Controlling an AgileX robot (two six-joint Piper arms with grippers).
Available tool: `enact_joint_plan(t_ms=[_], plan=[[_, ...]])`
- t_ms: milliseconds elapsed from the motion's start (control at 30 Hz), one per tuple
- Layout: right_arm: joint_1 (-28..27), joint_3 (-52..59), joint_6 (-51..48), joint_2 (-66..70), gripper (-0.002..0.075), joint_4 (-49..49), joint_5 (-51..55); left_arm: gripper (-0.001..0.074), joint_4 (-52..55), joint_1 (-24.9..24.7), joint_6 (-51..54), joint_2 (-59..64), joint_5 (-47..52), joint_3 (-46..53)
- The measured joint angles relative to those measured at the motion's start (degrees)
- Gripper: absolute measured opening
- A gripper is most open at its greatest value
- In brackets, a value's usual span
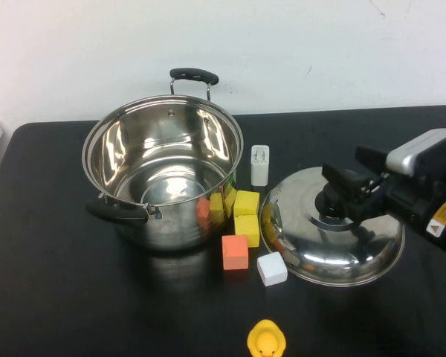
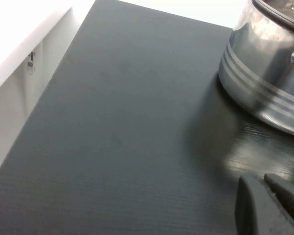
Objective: Cover the pot
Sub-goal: Pick up the pot lid, then place the pot lid on the pot
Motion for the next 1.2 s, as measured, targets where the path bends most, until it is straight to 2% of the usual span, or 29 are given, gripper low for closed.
enact_joint_plan(t_ms=[367,500,600,833,933,1067,1200], plan=[[0.0,-1.78,-2.24,8.52,0.0538,-2.85,0.0,-0.0002,0.0,0.0,0.0,0.0,0.0,0.0],[0.0,-1.78,-2.5,8.78,0.0469,-3.28,0.0,-0.0001,0.0,0.0,0.0,0.0,0.0,0.0],[0.0,-1.88,-2.5,8.78,0.0354,-3.05,0.0,-0.0002,0.0,0.0,0.0,0.0,0.0,0.0],[0.0,-1.14,-2.38,4.88,0.0355,-4.1,1.3,-0.0002,0.0,0.0,0.0,0.0,0.0,0.0],[0.0,-0.62,-2.31,-1.8,0.0355,-4.47,6.92,-0.0002,0.0,0.0,-0.13,0.0,0.0,0.0],[0.0,-0.49,-1.29,-14.91,0.0355,-4.72,22.2,-0.0002,0.0,0.0,-0.13,0.0,0.0,0.0],[0.0,-0.13,6.38,-26.28,0.0355,-4.84,31.69,-0.0002,0.0,0.0,-0.13,0.0,0.0,0.0]])
